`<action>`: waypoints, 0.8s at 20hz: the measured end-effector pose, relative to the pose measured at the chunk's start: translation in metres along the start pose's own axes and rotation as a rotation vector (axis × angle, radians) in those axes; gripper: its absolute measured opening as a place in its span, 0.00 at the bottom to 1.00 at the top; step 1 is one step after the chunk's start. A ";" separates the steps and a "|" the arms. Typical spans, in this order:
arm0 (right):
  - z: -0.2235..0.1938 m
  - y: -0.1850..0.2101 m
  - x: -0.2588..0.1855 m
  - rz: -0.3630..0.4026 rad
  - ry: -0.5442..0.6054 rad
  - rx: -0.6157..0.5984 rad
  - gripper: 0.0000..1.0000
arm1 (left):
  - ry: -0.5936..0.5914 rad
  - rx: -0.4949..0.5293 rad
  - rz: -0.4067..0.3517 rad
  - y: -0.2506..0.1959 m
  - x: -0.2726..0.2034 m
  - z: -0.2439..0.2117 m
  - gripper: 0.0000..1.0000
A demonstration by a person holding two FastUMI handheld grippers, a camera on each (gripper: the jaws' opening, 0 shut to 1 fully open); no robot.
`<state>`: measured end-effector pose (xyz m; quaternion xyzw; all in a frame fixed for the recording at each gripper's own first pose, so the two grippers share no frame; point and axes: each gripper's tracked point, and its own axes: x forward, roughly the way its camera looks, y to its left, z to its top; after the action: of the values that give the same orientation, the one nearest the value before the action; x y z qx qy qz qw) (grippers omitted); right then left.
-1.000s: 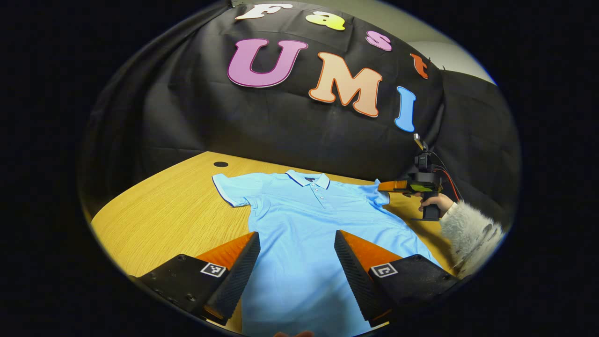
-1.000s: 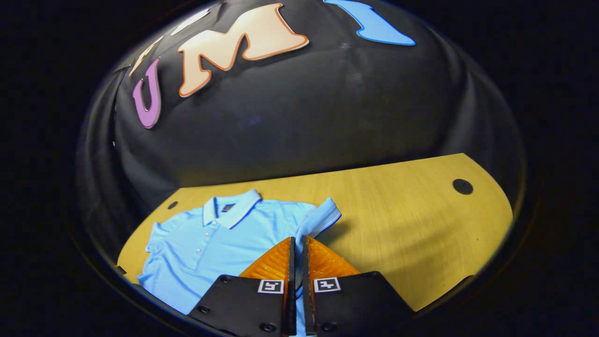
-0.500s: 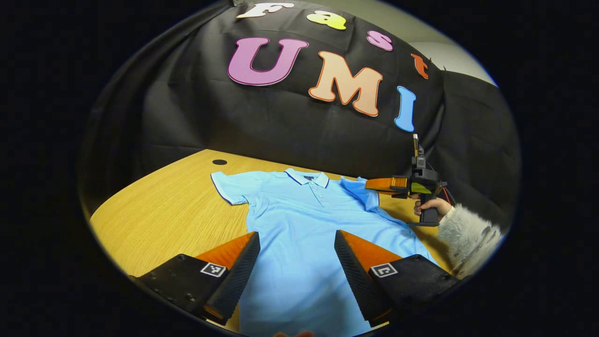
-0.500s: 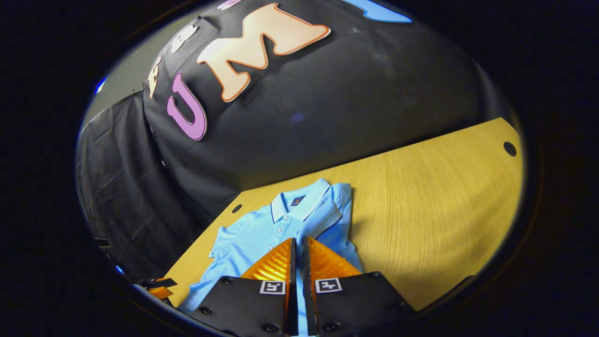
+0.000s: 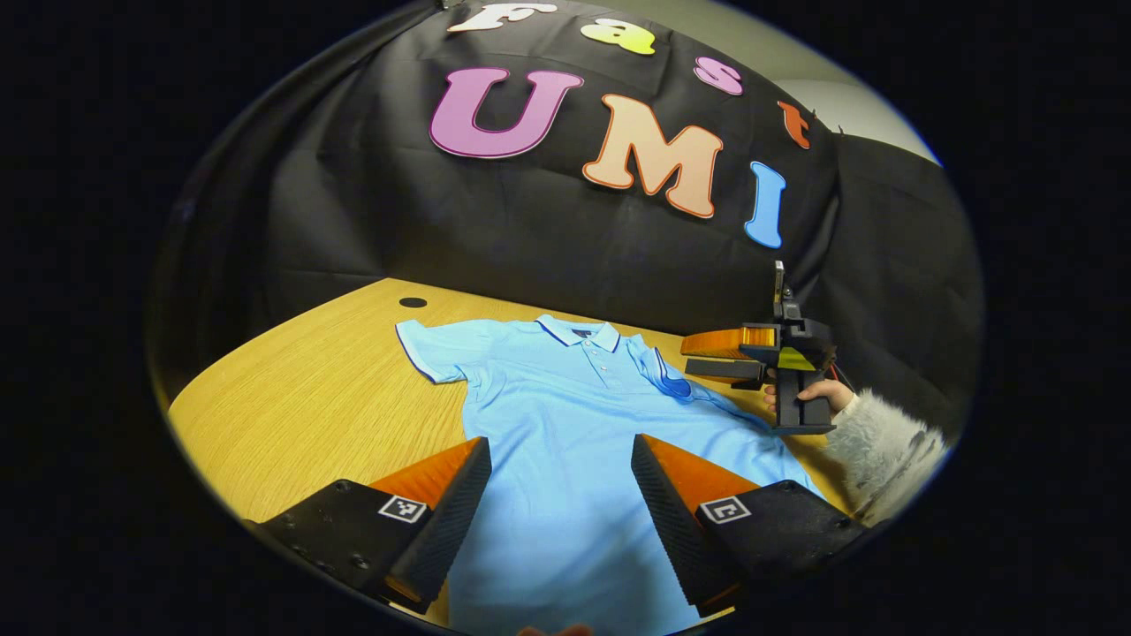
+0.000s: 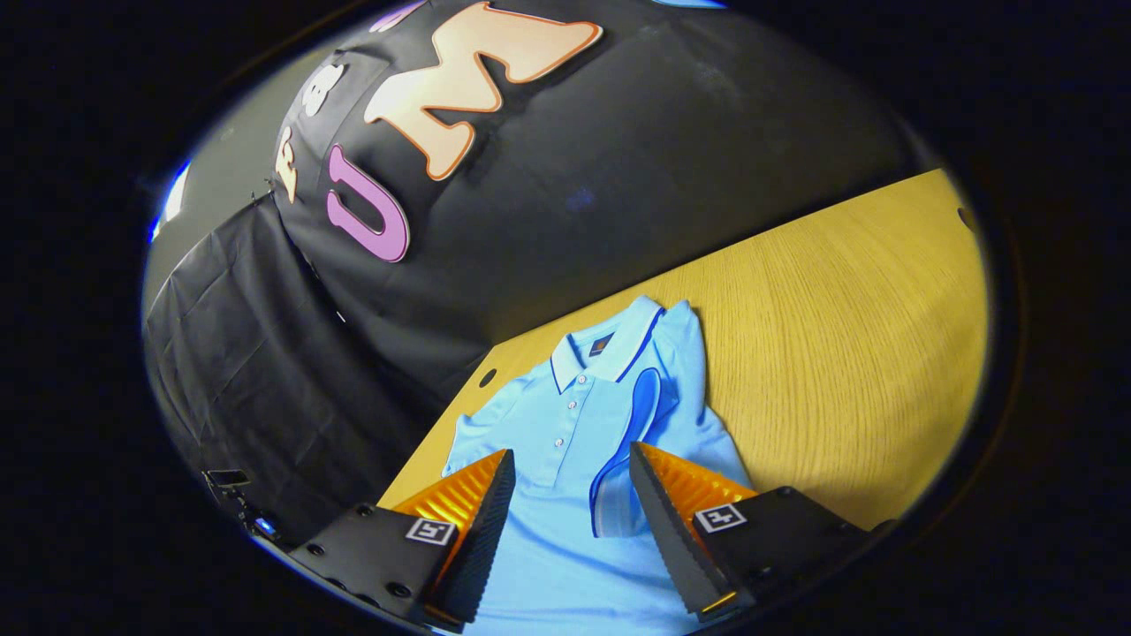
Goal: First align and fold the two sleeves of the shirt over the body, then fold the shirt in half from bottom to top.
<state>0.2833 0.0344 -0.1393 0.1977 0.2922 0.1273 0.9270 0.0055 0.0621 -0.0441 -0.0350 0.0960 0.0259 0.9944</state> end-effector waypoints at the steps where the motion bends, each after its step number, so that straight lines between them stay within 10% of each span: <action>1: -0.001 0.000 -0.001 0.000 -0.006 -0.024 0.96 | 0.000 0.000 0.001 0.000 0.000 0.000 0.96; 16: 0.034 0.001 -0.108 -0.115 -0.217 -0.230 0.97 | 0.021 0.132 0.071 0.028 0.033 0.039 0.95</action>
<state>0.2174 -0.0128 -0.0601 0.0859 0.1848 0.0846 0.9753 0.0439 0.0944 -0.0146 0.0336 0.1091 0.0544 0.9920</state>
